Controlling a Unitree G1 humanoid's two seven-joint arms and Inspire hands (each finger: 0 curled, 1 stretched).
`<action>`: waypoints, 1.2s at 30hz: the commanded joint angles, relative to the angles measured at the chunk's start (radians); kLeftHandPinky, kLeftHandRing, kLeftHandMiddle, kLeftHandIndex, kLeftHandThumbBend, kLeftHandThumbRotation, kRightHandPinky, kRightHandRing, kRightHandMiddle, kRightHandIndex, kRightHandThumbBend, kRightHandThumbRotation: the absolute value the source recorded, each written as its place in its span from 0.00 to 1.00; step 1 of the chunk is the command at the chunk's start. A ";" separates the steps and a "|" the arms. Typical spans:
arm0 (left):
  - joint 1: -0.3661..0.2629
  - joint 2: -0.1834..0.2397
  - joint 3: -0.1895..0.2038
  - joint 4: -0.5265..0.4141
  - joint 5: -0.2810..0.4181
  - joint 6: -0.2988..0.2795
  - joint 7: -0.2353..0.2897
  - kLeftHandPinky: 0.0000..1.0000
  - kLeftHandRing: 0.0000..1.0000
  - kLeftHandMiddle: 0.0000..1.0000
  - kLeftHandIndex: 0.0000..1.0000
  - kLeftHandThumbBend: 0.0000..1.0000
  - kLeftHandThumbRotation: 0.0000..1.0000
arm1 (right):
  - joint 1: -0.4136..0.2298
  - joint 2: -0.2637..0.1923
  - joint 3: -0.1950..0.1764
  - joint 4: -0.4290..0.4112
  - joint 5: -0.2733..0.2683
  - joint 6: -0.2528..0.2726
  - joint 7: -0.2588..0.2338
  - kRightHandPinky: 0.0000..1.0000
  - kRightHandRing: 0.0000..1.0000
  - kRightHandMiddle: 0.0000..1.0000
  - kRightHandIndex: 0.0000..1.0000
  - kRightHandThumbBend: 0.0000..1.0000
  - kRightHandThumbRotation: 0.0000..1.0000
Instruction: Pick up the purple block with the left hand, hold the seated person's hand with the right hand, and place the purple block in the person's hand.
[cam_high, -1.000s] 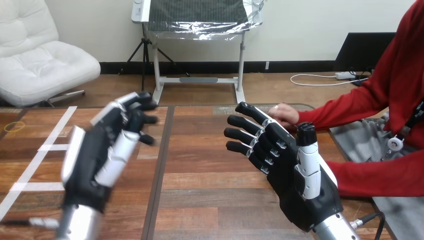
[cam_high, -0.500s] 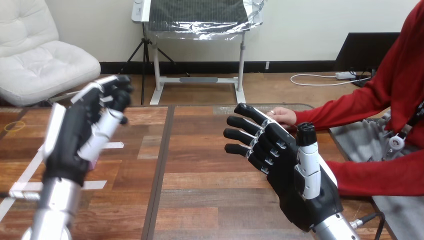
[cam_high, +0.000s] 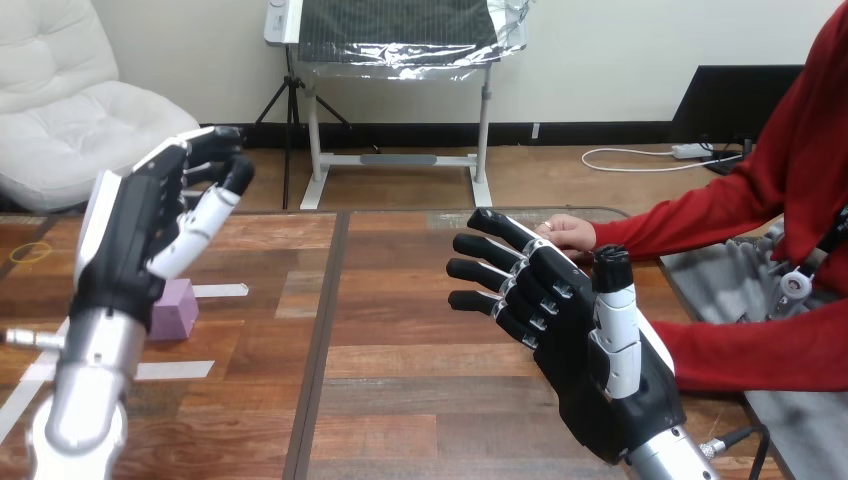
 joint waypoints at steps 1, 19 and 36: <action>-0.205 0.075 -0.033 0.166 0.063 0.015 0.003 0.73 0.80 0.80 0.78 0.54 0.70 | -0.057 -0.017 -0.025 -0.054 0.014 -0.012 0.010 0.75 0.82 0.84 0.86 0.75 1.00; -0.392 0.145 -0.155 0.431 0.271 0.095 0.016 0.74 0.82 0.83 0.81 0.60 0.67 | -0.055 -0.029 -0.026 -0.069 0.015 -0.016 0.010 0.73 0.82 0.83 0.86 0.74 1.00; -0.534 0.172 -0.298 0.662 0.428 0.131 0.033 0.80 0.86 0.88 0.87 0.65 0.65 | -0.052 -0.046 -0.029 -0.077 0.033 -0.013 0.028 0.75 0.83 0.83 0.86 0.75 1.00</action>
